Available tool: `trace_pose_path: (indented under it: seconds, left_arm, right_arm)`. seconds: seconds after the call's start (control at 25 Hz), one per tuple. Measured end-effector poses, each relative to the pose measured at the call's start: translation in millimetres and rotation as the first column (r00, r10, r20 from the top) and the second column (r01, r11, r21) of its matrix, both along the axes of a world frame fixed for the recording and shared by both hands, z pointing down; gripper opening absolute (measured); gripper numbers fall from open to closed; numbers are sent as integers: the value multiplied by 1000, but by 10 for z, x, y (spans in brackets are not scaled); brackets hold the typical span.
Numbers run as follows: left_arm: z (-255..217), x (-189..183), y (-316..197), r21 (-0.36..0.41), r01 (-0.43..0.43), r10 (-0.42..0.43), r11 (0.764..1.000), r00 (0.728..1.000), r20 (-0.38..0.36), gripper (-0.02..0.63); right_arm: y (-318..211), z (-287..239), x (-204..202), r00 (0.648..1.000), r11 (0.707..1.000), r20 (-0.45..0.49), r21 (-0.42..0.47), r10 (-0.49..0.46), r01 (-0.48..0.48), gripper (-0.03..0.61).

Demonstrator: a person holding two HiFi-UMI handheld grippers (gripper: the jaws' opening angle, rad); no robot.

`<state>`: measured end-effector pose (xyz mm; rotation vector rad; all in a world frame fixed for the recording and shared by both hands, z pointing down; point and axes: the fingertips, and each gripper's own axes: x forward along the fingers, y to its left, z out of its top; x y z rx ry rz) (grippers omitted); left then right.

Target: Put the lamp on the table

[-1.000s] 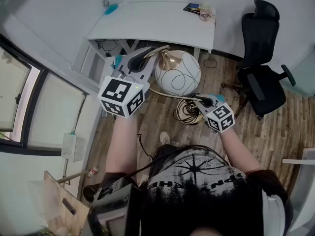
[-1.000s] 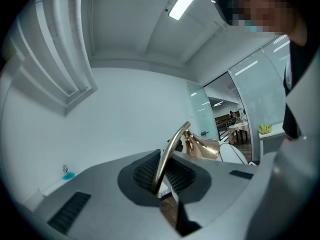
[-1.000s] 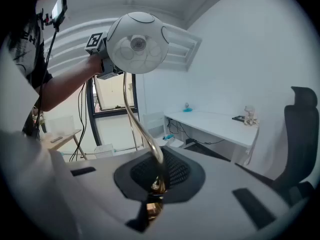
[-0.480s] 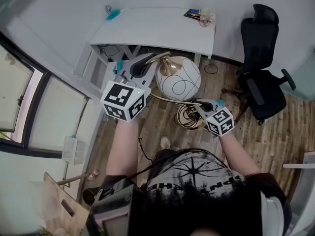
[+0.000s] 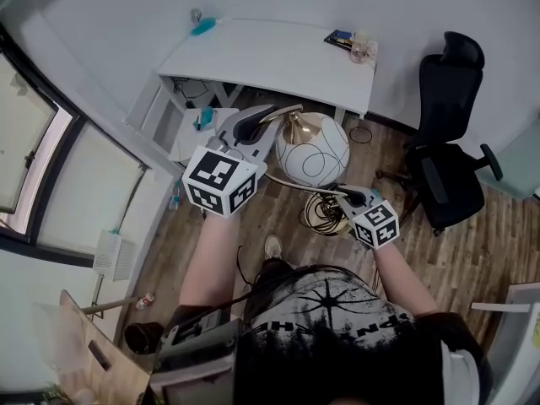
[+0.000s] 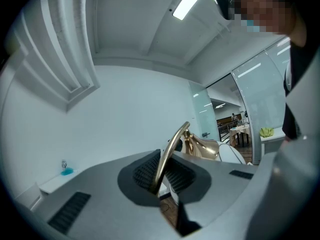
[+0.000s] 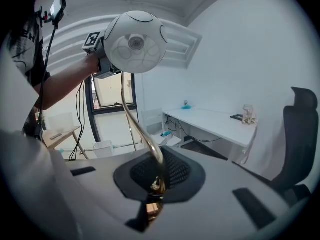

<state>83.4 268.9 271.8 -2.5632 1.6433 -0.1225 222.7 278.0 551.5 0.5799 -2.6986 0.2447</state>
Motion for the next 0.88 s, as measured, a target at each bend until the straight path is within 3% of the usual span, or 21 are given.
trace_pose_path:
  seconds: [0.36,0.88]
  left_arm:
    - [117,-209,-254,1,-20,20,1000,1000,-6,31]
    - [96,-1237,-1023,-18,-66,66,998,998,-23,30]
  right_arm:
    - [-261,111,-204,1000,1000,-1,9,29,-29,18]
    - [-989,74,-1203,997,997,-22,-2,77,-77,18]
